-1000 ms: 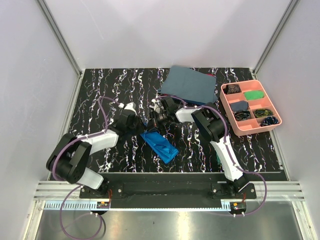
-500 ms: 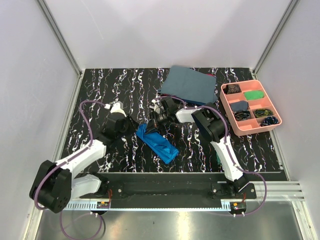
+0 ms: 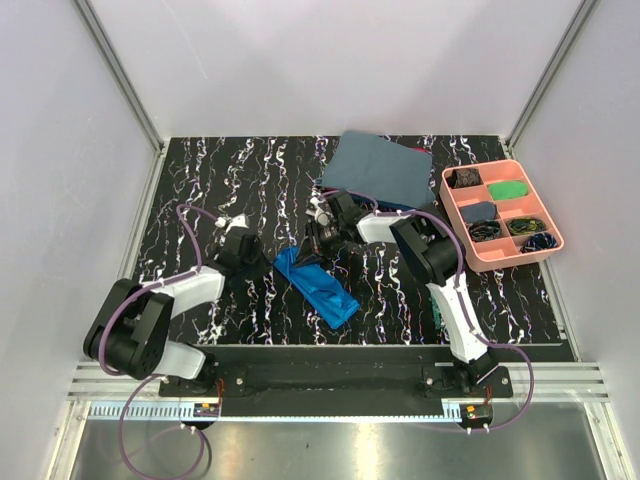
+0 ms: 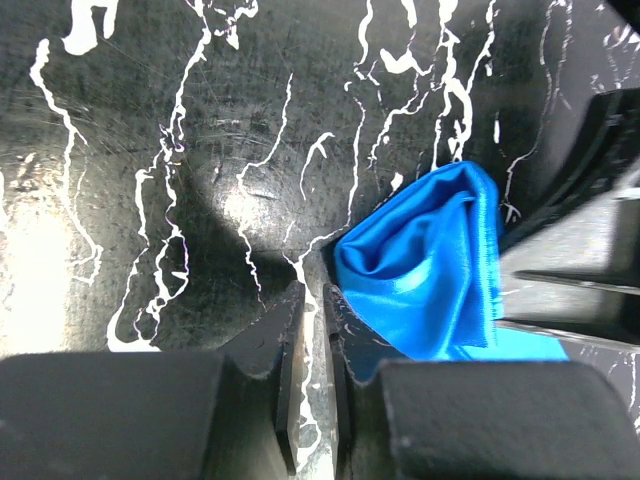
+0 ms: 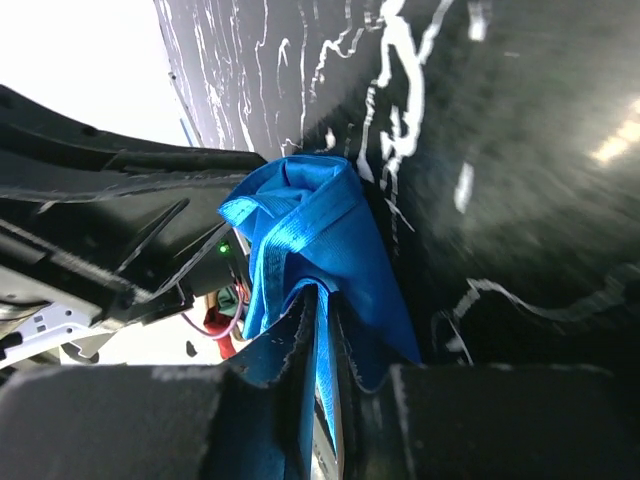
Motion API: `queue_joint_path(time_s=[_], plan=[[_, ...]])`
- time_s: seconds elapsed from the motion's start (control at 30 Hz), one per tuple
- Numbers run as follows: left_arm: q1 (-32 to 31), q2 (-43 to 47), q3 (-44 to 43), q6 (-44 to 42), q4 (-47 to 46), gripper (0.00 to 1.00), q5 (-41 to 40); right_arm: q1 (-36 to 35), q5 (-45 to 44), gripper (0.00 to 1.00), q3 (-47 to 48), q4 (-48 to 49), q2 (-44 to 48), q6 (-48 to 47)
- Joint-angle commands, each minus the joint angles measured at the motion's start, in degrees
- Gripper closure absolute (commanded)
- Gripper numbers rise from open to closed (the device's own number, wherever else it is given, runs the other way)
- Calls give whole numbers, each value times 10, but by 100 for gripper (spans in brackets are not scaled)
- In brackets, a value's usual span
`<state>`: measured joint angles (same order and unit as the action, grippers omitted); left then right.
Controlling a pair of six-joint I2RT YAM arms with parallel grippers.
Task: Fold the napkin into a case and place the utensils inside
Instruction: Stuff the top corner of the smaller-rectangle-folded napkin at the center of the board.
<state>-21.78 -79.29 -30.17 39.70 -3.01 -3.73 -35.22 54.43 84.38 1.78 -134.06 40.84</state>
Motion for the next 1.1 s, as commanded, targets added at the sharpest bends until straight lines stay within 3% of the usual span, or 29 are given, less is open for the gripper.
queue_joint_path(time_s=[0.0, 0.37, 0.97, 1.07], plan=[[2, -17, -18, -4, -40, 86, 7, 15, -8, 83, -3, -13, 48, -17], [3, 19, -24, -4, -36, 88, 34, 14, -10, 83, 20, -35, 38, -21], [6, -88, -55, 7, -64, 91, 50, -20, 2, 83, 71, -21, -14, 18], [6, -90, -49, 13, -75, 92, 57, -25, 3, 83, 75, 20, -33, 39]])
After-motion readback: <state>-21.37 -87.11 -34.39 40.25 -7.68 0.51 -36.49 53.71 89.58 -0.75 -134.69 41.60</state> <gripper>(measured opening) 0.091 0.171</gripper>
